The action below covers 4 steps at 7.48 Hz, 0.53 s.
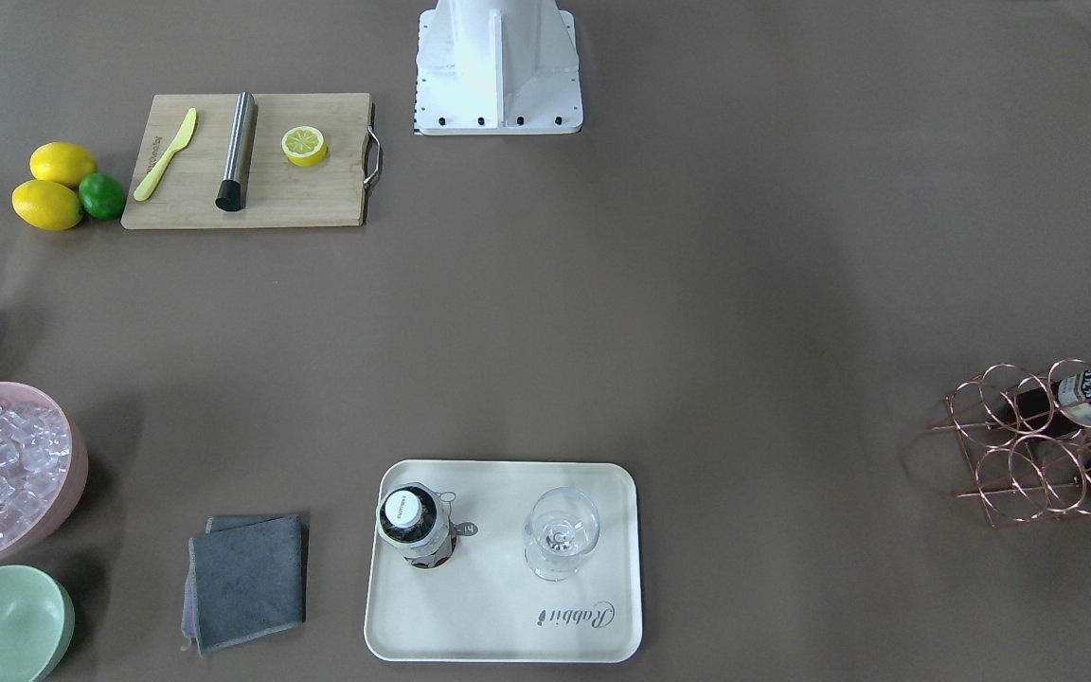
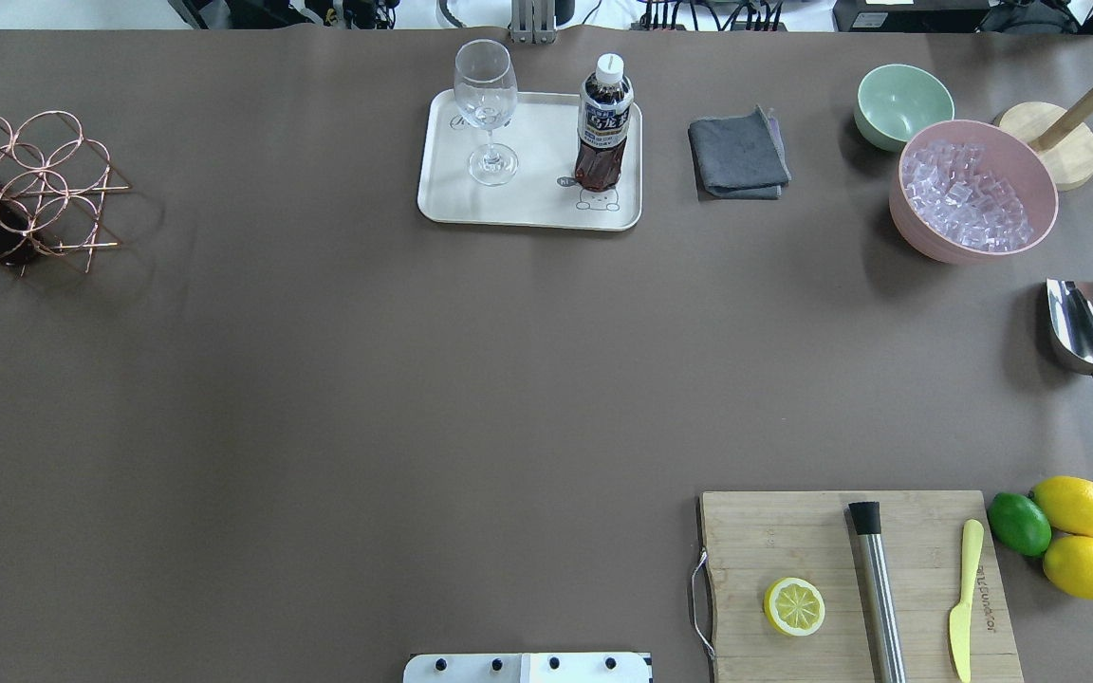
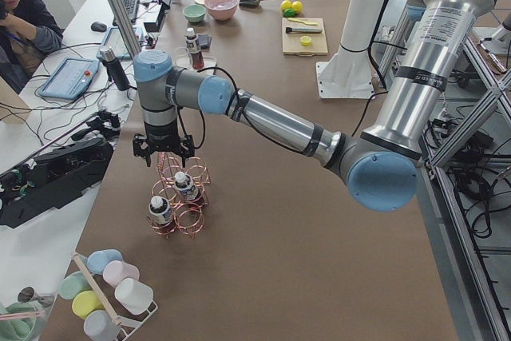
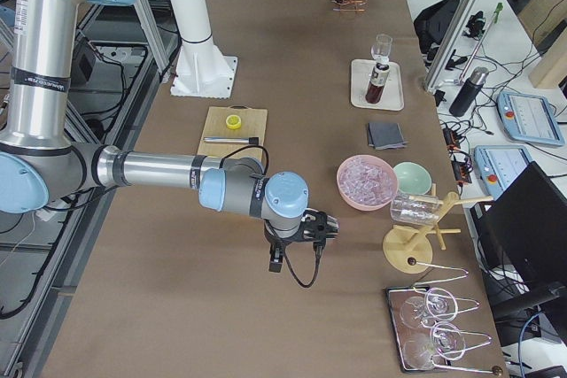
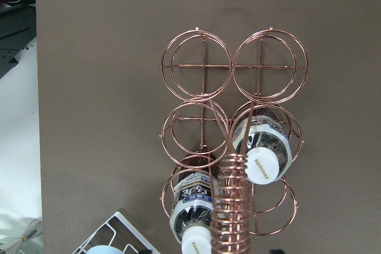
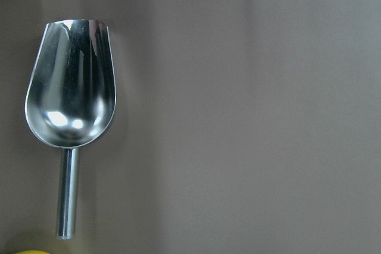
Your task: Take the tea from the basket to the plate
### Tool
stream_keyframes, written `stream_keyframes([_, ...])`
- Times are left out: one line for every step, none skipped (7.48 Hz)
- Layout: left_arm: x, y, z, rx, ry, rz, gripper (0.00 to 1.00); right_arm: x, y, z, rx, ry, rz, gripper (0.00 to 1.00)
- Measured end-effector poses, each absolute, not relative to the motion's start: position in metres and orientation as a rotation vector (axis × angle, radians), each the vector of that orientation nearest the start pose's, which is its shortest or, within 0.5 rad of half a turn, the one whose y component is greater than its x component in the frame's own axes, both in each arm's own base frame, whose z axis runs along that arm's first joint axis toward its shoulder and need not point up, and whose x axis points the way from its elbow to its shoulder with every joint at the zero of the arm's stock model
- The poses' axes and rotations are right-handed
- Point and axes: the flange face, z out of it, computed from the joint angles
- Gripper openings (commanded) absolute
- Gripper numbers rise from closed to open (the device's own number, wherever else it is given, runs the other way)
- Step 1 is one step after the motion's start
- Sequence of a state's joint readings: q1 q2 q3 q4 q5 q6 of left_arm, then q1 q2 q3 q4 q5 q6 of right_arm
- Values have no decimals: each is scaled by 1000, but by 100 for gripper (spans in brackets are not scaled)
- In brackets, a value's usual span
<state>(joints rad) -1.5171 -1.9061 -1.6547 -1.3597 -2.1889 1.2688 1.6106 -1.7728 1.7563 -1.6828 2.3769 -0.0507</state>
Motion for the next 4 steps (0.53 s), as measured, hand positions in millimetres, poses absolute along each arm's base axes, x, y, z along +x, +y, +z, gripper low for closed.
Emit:
stream_keyframes([-48, -601, 476, 530, 442, 1276, 98, 79, -394, 667, -84, -810, 46, 100])
stream_keyframes([-61, -586, 495, 482, 474, 1172, 98, 79, -394, 667, -83, -811, 48, 100])
stream_keyframes([-71, -571, 515, 429, 508, 1064, 98, 80, -393, 666, -83, -812, 51, 100])
stream_keyframes([-76, -557, 535, 368, 542, 944, 98, 81, -393, 667, -83, -811, 53, 100])
